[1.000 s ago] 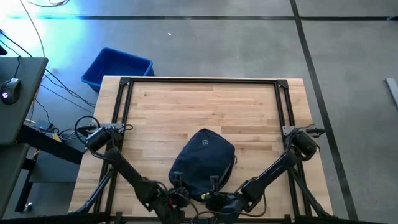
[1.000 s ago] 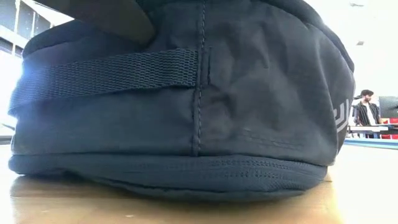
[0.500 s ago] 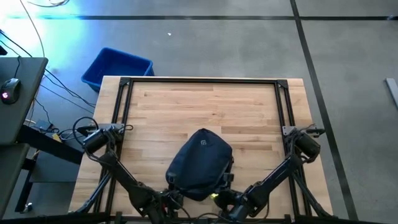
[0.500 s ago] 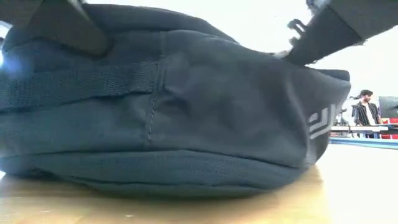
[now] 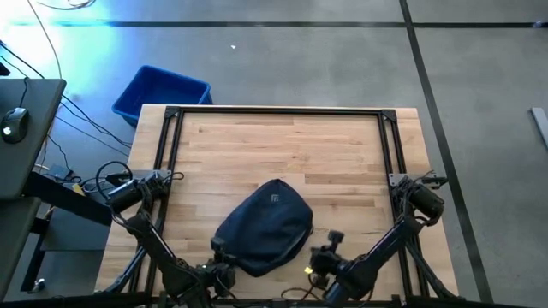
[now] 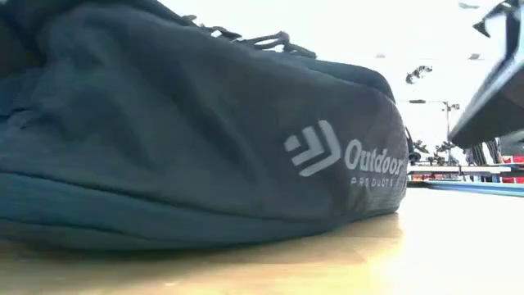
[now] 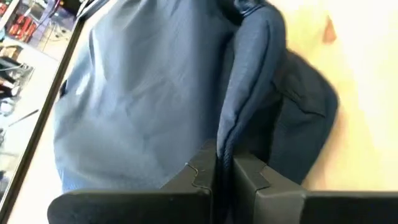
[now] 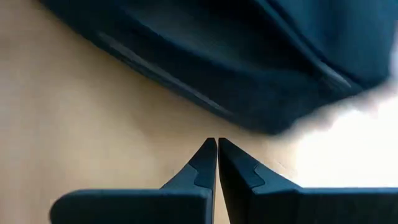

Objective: Unpack backpack
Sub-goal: Close the bag pack

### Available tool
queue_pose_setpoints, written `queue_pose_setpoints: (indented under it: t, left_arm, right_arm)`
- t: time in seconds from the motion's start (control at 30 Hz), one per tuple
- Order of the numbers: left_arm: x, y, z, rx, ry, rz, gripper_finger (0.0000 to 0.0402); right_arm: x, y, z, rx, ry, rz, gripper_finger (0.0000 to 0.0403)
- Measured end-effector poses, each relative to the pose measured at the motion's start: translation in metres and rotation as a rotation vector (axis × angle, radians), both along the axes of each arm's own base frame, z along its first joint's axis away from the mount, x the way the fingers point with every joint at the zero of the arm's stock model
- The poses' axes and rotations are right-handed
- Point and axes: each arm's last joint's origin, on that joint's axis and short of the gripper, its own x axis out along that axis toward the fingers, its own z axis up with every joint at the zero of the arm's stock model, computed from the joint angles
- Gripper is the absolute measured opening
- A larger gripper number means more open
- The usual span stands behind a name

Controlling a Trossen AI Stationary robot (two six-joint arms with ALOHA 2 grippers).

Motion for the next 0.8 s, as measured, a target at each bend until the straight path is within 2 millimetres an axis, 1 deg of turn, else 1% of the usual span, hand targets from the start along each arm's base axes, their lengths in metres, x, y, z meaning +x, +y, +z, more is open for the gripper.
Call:
queue_pose_setpoints:
  t: [0.1,0.17,0.27,0.37,0.5,0.6,0.7,0.8]
  left_arm:
    - [0.005,-0.008,0.005,-0.029,0.0,-0.052,0.0015]
    - [0.009,-0.012,0.009,-0.042,0.016,-0.092,0.0024]
    - [0.011,-0.017,0.018,-0.047,0.035,-0.127,0.0044]
    - [0.009,-0.02,0.027,-0.04,0.052,-0.137,0.0071]
    - [0.009,-0.025,0.037,-0.047,0.052,-0.15,0.0108]
    - [0.014,-0.03,0.044,-0.069,0.02,-0.178,0.0124]
    - [0.025,-0.03,0.045,-0.08,-0.022,-0.191,0.0128]
    - [0.044,-0.027,0.041,-0.083,-0.052,-0.188,0.0129]
  right_arm:
    - [0.016,0.015,0.006,0.021,-0.078,0.174,0.0]
    - [0.026,0.022,0.013,0.035,-0.148,0.257,0.0001]
    - [0.036,0.027,0.024,0.052,-0.212,0.347,0.0015]
    - [0.044,0.022,0.03,0.09,-0.22,0.378,0.0052]
    - [0.056,0.011,0.03,0.124,-0.199,0.38,0.0126]
    - [0.062,0.003,0.028,0.121,-0.176,0.377,0.0182]
    - [0.066,-0.003,0.028,0.126,-0.16,0.386,0.0222]
    - [0.069,-0.005,0.024,0.206,-0.115,0.415,0.0232]
